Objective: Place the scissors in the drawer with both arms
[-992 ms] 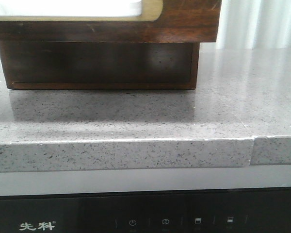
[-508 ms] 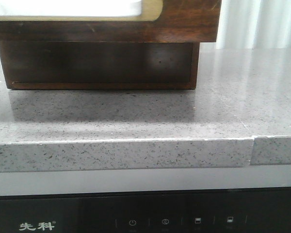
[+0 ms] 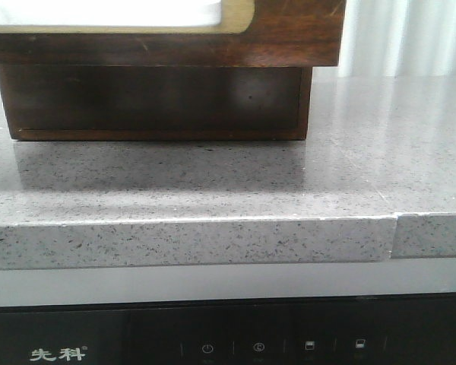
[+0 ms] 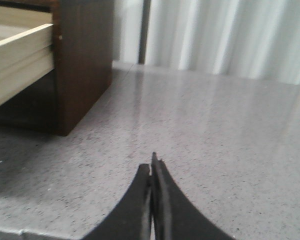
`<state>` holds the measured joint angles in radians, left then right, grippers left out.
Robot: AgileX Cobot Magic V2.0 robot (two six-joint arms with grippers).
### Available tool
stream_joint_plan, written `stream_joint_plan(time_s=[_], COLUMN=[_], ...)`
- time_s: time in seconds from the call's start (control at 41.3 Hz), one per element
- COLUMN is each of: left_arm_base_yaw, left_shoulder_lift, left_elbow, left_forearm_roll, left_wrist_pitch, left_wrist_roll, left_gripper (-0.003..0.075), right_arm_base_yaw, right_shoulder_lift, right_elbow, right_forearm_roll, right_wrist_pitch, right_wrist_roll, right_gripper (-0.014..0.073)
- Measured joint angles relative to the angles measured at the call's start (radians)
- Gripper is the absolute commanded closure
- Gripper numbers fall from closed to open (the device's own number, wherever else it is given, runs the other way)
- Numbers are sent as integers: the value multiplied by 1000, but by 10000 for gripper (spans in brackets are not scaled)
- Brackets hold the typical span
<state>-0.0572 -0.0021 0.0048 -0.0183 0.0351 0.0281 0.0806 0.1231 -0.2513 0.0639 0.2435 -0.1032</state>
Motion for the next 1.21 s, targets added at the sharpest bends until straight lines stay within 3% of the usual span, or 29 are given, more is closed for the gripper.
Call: stream_joint_plan(time_s=[0.169, 0.315, 0.726, 1.21], left_arm_base_yaw=[0, 0, 0, 0], left_shoulder_lift=[0, 0, 0, 0], left_elbow=[0, 0, 0, 0], left_forearm_roll=[0, 0, 0, 0], left_wrist_pitch=[0, 0, 0, 0], left_wrist_roll=[0, 0, 0, 0], left_gripper=[741, 741, 741, 741], right_arm_base_yaw=[-31, -43, -56, -56], right_shoulder_lift=[-111, -133, -133, -133], right_elbow=[190, 275, 276, 276], right_forearm_roll=[0, 0, 0, -47], right_wrist_pitch=[-192, -236, -213, -270], right_wrist_roll=[0, 0, 0, 103], right_gripper=[661, 661, 661, 661])
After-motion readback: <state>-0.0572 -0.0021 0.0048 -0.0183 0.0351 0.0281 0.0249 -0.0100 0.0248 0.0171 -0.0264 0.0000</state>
